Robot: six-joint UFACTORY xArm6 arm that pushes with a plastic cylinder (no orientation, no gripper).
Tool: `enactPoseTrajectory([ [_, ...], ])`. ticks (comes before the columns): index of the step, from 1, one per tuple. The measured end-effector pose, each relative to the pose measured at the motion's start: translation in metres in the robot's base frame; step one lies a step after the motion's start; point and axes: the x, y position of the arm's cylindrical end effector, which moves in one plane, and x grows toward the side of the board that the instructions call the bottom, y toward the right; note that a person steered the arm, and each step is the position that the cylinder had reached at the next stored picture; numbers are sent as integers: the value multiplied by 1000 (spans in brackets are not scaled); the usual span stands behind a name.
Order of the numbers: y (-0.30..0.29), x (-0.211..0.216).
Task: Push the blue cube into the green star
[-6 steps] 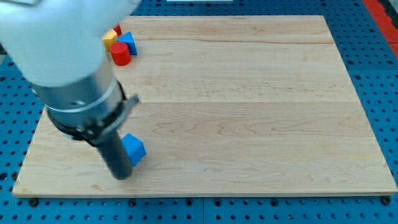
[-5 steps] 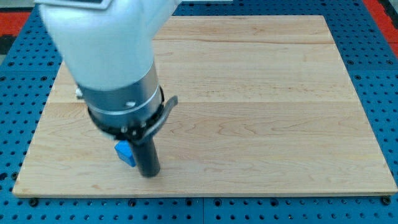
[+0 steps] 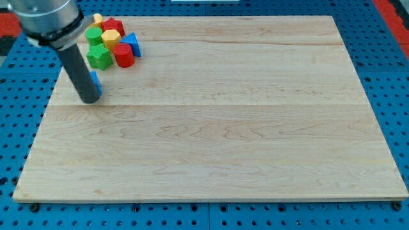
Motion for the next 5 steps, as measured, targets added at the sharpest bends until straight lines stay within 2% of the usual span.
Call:
enactPoseTrajectory([
  [1,1,-34],
  [5,16,-38],
])
